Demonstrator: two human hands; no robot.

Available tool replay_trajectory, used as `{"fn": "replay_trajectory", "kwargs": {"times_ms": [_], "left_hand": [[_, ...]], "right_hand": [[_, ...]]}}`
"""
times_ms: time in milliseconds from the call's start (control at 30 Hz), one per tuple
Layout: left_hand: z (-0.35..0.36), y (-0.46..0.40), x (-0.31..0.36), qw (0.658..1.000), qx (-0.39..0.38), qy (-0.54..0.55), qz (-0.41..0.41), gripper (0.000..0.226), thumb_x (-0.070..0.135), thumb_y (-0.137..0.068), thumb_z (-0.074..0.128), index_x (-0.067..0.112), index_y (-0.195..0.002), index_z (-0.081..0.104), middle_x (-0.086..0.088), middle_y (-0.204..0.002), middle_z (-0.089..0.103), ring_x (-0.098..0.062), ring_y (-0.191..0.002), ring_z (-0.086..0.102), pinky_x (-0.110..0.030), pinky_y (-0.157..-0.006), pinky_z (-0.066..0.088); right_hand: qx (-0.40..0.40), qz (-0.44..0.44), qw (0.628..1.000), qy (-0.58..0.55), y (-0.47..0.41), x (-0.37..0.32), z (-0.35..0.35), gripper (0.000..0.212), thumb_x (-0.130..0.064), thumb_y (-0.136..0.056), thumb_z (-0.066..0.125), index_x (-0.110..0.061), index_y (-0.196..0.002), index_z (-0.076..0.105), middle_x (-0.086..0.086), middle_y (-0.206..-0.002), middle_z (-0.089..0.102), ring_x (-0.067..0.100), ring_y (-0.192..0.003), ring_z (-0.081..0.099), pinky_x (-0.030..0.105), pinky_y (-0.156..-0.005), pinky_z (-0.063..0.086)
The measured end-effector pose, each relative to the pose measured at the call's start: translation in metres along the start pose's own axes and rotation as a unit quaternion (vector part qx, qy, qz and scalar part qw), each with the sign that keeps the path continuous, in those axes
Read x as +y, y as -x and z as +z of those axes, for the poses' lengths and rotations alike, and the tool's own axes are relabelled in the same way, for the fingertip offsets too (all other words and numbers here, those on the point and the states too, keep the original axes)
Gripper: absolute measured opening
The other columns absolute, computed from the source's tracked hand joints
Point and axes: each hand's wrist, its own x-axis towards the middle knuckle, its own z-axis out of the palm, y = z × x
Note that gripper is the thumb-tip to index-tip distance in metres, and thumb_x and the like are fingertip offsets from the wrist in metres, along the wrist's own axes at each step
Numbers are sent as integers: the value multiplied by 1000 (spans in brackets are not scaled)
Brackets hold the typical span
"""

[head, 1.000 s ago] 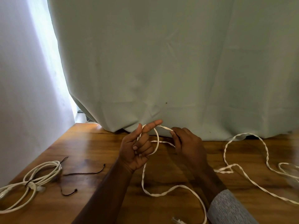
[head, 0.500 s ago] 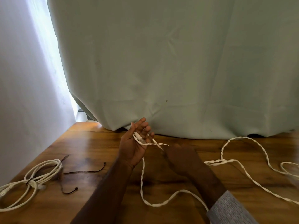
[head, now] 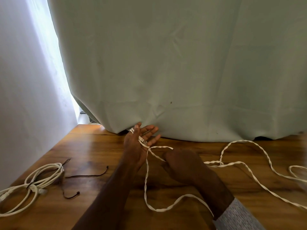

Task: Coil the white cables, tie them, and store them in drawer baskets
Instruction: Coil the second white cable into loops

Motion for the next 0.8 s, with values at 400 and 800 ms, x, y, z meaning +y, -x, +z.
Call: {"fn": "replay_trajectory", "kwargs": {"times_ms": [400, 800], "left_hand": [[-2, 8, -33, 876, -129, -454, 101, 27, 25, -103, 49, 2, -99, 64, -10, -72, 59, -20, -62, 55, -34, -56, 46], [3, 9, -22, 891, -258, -326, -185, 70, 59, -100, 20, 6, -76, 60, 0, -45, 32, -10, -35, 23, -26, -43, 15]], "right_hand": [[114, -78, 988, -65, 6, 13, -20, 18, -38, -85, 55, -32, -98, 65, -9, -86, 69, 15, -75, 63, 33, -75, 47], [252, -22, 960, -121, 7, 43, -9, 33, -46, -97, 47, -28, -101, 75, -9, -90, 70, 10, -76, 64, 21, -60, 43]]}}
